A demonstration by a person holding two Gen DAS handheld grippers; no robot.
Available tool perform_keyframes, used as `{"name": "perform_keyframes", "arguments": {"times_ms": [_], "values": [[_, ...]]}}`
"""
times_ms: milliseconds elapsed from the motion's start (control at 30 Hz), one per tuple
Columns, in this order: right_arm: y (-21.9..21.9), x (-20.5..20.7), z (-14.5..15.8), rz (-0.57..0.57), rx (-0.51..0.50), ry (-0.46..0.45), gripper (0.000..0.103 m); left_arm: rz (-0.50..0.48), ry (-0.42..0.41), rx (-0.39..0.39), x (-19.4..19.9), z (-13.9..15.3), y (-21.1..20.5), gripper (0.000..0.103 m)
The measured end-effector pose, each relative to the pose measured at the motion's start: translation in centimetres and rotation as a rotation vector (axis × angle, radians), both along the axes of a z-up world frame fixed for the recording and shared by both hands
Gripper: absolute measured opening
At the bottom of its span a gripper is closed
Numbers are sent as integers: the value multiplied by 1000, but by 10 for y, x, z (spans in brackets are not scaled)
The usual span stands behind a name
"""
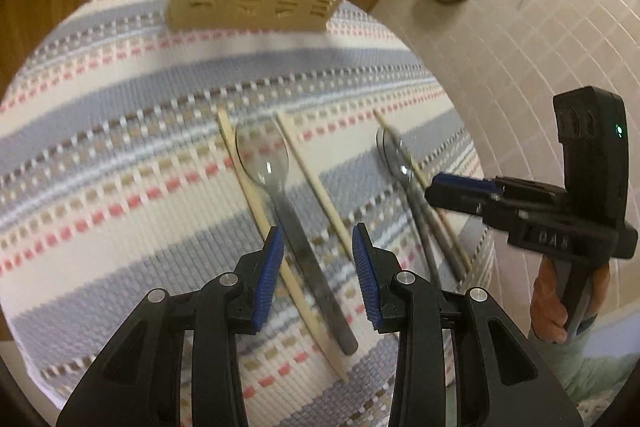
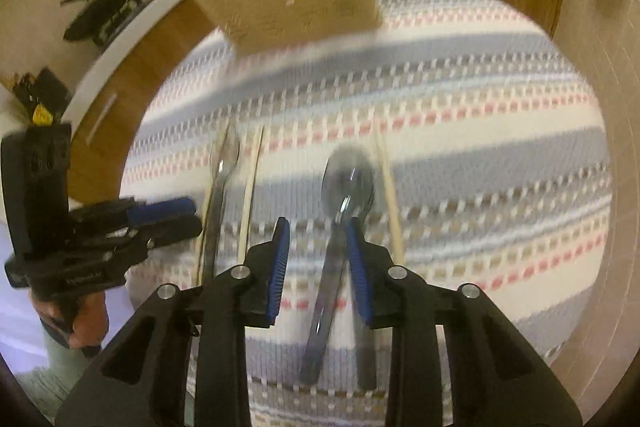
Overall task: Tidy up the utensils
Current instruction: 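Grasp a clear spoon with the left tool while the right tool grasps two clear spoons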
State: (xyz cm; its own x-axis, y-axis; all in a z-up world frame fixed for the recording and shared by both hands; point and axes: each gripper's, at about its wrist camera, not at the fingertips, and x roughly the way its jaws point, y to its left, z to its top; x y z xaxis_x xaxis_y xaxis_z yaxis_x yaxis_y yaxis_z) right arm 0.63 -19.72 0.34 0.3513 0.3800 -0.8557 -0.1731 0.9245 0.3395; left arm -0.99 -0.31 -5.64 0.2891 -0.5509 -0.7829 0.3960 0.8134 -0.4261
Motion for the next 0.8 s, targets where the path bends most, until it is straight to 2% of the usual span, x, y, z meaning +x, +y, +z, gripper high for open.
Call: {"name": "perform_keyframes", "arguments": {"times_ms": [100,200,333,500,800], "values": [[5,-8,-10,7,-22,26,26,8,-6,11,-3,-3,0,34],[3,-11,-20,-3,-20,52,22,17,-8,16,-3,-2,-1,34],[2,-13,-21,-10,-14,47,21,27,-1,17,4,1,-3,34],[13,-11,-18,5,-84,14,21,45,17,92,21,-1,-19,33],[21,2,-18,3,-104,8,21,59,45,159,36,1,-36,34]]}}
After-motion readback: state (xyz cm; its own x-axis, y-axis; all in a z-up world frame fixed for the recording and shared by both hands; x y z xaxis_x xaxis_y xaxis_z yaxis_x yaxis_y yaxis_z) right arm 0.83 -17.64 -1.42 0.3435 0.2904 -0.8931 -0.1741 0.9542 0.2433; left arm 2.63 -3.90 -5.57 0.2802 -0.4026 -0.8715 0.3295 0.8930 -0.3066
